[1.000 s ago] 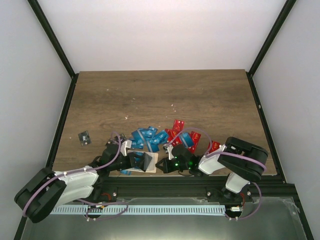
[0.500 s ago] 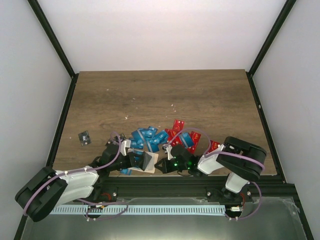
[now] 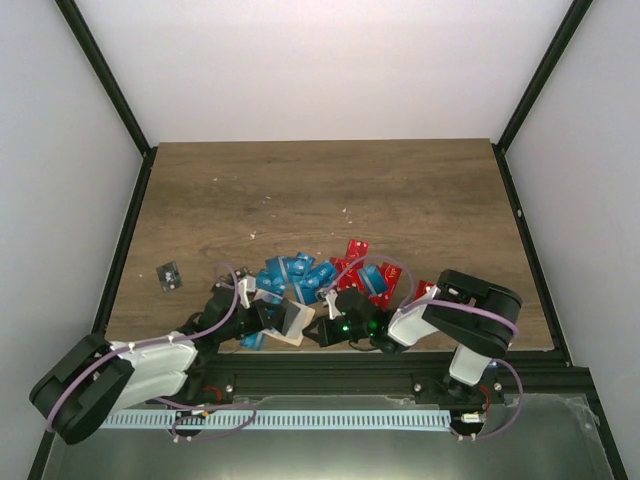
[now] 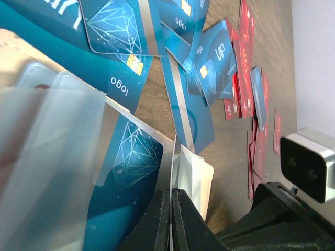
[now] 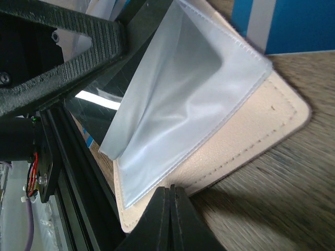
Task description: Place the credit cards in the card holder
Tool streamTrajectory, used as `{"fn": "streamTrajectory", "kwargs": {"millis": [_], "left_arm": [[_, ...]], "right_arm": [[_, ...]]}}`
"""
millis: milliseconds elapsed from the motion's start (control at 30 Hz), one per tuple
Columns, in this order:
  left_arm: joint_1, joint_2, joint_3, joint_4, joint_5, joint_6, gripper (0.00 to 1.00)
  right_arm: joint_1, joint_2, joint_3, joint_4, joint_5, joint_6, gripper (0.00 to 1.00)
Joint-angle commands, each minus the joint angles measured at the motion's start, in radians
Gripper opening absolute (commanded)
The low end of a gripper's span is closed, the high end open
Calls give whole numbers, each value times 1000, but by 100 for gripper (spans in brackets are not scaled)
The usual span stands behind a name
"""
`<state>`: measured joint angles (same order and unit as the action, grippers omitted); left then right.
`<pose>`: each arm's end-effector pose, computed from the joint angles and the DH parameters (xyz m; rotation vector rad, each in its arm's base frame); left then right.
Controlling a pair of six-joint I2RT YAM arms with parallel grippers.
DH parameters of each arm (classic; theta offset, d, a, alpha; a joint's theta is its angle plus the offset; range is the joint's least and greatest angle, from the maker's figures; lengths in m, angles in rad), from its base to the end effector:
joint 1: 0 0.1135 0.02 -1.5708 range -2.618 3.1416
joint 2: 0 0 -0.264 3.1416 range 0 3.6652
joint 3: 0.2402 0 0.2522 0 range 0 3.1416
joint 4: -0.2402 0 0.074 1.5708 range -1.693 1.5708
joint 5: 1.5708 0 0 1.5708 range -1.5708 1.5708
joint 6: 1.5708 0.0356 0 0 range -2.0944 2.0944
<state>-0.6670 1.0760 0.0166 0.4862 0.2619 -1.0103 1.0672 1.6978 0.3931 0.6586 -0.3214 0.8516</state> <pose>0.1184 -0.1049 0.1028 -0.2396 2.3873 -1.1803 0.1165 0.2347 0.0899 -0.4808 2.5219 1.2824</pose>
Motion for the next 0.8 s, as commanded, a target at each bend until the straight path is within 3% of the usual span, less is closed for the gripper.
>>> {"fn": "streamTrajectory", "kwargs": {"millis": [0, 533, 767], "left_arm": [[0, -35, -38, -27, -76, -54, 4], [-6, 116, -55, 142, -26, 23, 4], [-5, -32, 12, -125, -93, 200, 4]], "right_arm": [[29, 102, -40, -307, 29, -2, 1], [30, 104, -4, -339, 44, -9, 1], [29, 79, -7, -374, 61, -18, 1]]}}
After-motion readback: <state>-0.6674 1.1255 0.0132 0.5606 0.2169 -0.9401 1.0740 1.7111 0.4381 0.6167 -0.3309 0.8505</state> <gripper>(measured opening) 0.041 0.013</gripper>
